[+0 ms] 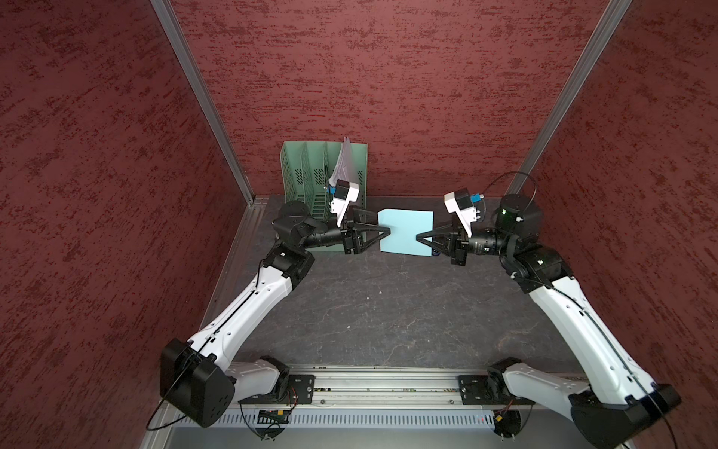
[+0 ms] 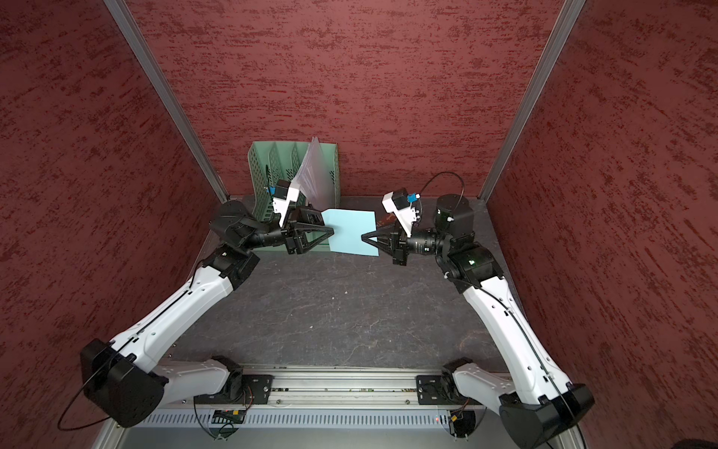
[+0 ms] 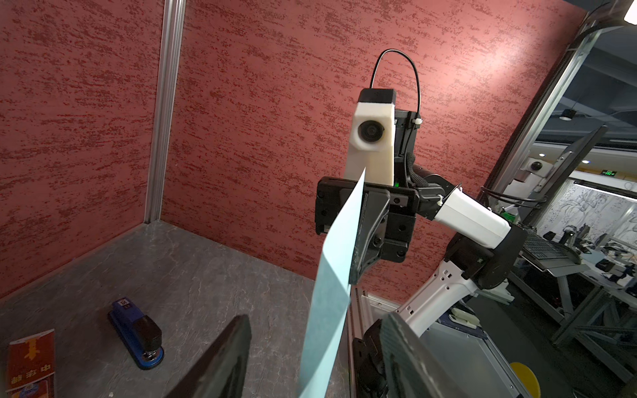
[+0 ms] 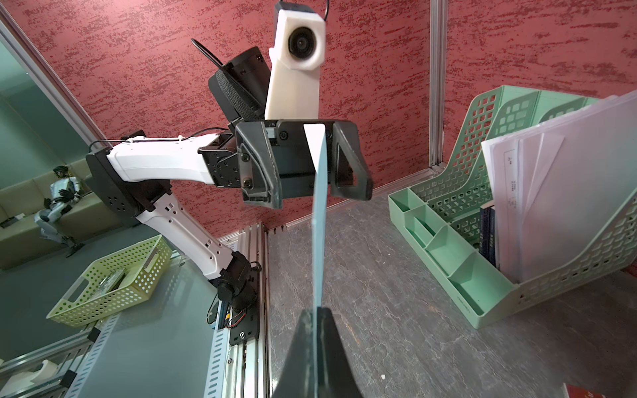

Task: Fold the square paper along the opposite sides
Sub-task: Pick up the paper from the center of the board.

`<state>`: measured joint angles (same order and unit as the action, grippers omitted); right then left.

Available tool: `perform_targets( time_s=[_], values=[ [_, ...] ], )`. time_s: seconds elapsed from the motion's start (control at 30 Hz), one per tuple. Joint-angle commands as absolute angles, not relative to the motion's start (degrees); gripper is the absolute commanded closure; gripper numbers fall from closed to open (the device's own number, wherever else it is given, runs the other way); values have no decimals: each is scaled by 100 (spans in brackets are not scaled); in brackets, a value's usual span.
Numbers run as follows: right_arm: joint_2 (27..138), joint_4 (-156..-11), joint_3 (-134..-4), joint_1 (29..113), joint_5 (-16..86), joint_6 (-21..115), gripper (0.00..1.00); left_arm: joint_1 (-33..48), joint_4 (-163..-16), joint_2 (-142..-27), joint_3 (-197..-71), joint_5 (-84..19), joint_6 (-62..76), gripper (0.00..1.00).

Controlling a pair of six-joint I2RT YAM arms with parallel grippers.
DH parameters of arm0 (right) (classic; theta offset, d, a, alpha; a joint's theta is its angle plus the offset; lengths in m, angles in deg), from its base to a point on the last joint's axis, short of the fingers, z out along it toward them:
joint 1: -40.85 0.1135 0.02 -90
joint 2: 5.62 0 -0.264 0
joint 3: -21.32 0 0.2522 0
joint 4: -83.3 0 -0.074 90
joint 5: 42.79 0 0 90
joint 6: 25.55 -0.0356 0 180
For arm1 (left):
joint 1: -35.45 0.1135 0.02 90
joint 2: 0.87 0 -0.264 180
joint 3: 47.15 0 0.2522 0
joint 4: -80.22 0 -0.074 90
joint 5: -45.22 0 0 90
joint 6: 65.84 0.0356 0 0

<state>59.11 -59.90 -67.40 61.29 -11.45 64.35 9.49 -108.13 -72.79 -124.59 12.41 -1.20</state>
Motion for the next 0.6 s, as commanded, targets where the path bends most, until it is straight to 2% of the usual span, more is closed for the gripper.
perform_targets(
  time_s=[0.0, 0.2, 0.57],
  values=[
    [5898, -5919, -6925, 6185, -1080, 6506, 100, 856, -11227, -7407, -12443, 1367, -339, 37],
    [5911, -5913, -6925, 6185, -1067, 6533, 100, 829, -11189, -7400, -12453, 1384, -317, 42],
    [5907, -5871, -6917, 6185, -1042, 6566, 100, 847, -10773, -7329, -12483, 1314, -36, 58]
  ],
)
